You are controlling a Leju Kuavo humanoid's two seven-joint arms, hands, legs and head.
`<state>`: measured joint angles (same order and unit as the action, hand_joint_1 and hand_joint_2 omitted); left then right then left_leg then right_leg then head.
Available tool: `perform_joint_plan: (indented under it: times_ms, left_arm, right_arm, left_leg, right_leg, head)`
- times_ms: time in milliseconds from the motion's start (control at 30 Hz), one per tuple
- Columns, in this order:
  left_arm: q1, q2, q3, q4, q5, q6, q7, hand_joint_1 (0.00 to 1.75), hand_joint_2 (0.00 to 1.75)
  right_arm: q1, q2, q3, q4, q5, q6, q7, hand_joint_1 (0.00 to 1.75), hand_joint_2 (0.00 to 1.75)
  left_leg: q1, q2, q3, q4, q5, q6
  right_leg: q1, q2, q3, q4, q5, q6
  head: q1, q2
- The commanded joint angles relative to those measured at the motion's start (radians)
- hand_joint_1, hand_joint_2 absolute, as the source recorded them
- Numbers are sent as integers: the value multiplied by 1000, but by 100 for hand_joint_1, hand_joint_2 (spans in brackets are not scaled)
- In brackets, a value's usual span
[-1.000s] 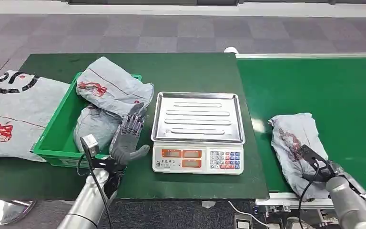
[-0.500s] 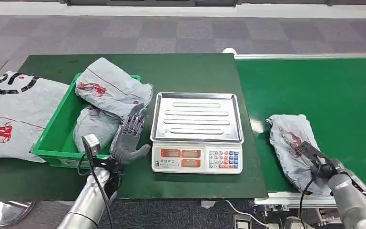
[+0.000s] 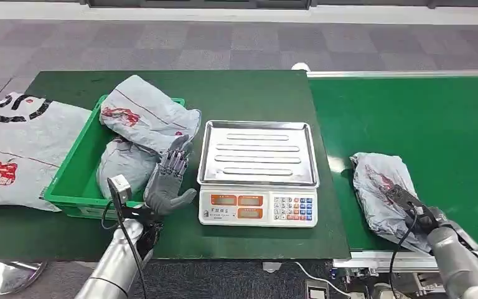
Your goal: Moved the parcel from conveyor to table for the left to box.
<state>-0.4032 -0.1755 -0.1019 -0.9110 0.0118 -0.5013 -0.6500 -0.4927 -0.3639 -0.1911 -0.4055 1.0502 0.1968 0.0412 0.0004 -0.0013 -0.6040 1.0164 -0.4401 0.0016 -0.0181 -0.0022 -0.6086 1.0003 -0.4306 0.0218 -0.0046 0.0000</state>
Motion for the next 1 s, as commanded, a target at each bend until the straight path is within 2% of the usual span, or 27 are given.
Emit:
perform_joint_plan:
  times_ms: [33,1000]
  left_arm:
    - [-31,9,30,58,-2,3,-48,0,175]
    - [-31,9,30,58,-2,3,-48,0,175]
  right_arm:
    - [-6,26,32,67,0,8,3,175,175]
    - [-6,26,32,67,0,8,3,175,175]
  left_leg:
    - [2,0,3,-3,0,-1]
    - [1,-4,1,-2,0,-1]
  right_leg:
    - [2,0,4,-4,1,-2]
    - [1,-4,3,-2,-1,-1]
  head:
    - [0,0]
    - [0,0]
